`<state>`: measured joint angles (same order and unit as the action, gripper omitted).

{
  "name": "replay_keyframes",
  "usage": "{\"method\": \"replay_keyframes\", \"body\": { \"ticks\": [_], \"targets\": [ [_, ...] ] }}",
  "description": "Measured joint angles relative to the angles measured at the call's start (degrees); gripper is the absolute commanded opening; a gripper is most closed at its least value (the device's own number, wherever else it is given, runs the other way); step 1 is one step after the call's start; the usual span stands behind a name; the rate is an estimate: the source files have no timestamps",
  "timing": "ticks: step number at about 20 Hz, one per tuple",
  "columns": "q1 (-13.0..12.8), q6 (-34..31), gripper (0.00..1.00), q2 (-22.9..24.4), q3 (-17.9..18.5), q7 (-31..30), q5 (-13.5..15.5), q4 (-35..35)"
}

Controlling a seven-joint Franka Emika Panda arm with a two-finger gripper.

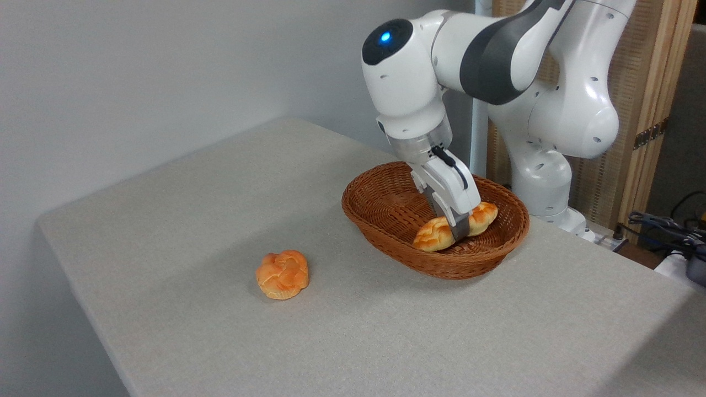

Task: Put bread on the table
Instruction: 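Lift the braided loaf out of the basket and carry it beside the bun, then lower the loaf onto the table and open the gripper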

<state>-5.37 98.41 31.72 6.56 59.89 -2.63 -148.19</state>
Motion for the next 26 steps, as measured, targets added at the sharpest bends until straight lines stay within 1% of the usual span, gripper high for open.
{"method": "replay_keyframes", "body": {
  "ticks": [2,4,5,6,9,12,14,16,17,18,20,22,23,24,26],
  "targets": [
    [-0.19,-1.98,0.27,0.37,-0.24,0.04,0.00,1.62],
    [-1.00,-3.73,0.28,0.63,-0.34,0.04,0.00,3.65],
    [-1.41,-4.48,0.30,0.70,-0.40,0.04,0.00,4.73],
    [-1.81,-5.11,0.30,0.72,-0.44,0.04,0.00,5.70],
    [-3.11,-5.46,0.30,0.58,-0.50,0.04,0.01,8.76],
    [-3.65,-5.42,0.30,-0.96,-0.42,0.03,0.01,13.36],
    [-3.73,-4.78,0.31,-3.44,-0.07,0.01,0.01,16.40],
    [-3.75,-1.96,0.34,-6.96,0.92,-0.13,0.01,19.04],
    [-3.75,0.69,0.38,-9.06,1.82,-0.14,0.16,20.10],
    [-3.75,3.97,0.38,-11.05,2.71,-0.14,0.65,20.72],
    [-3.76,11.66,0.38,-15.14,4.76,-0.18,2.90,21.26],
    [-3.75,18.03,0.41,-19.11,6.42,-0.15,5.53,21.42],
    [-3.75,20.29,0.44,-20.72,6.72,-0.16,6.10,21.46],
    [-3.76,21.79,0.45,-22.14,6.76,-0.17,6.51,21.52],
    [-3.88,22.77,0.47,-23.97,6.72,-0.22,6.89,21.87]
  ]
}}
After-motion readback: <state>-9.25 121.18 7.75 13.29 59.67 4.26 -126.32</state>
